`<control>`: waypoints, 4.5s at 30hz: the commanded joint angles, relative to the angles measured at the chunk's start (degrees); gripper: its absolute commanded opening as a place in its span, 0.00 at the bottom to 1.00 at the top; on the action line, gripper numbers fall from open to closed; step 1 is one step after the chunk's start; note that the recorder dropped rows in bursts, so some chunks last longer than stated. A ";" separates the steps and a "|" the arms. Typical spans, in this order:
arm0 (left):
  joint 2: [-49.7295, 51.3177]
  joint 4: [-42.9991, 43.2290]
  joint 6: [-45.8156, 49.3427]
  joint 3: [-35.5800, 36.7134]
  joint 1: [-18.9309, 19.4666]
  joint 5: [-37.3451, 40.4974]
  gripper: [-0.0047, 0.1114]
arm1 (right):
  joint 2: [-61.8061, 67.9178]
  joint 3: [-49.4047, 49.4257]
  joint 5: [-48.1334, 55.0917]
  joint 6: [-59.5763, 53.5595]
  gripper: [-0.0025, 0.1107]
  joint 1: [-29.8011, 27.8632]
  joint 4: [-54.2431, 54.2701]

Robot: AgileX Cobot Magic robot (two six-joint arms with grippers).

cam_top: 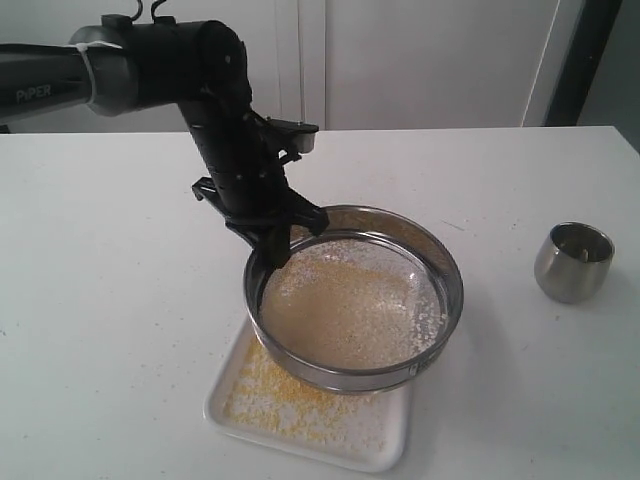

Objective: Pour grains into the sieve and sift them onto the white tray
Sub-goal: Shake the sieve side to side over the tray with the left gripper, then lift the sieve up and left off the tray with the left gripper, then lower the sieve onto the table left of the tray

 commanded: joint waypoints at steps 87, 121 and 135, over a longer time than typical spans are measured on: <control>3.01 -8.31 -1.47 -13.21 20.50 -9.78 0.04 | -0.38 -0.15 -0.47 0.30 0.02 0.07 -0.39; 13.40 -3.77 -16.61 -12.92 24.65 -4.72 0.04 | -0.38 -0.15 -0.47 0.30 0.02 0.07 -0.39; 15.15 -4.11 -16.12 -12.92 24.65 -7.01 0.04 | -0.38 -0.15 -0.47 0.30 0.02 0.07 -0.39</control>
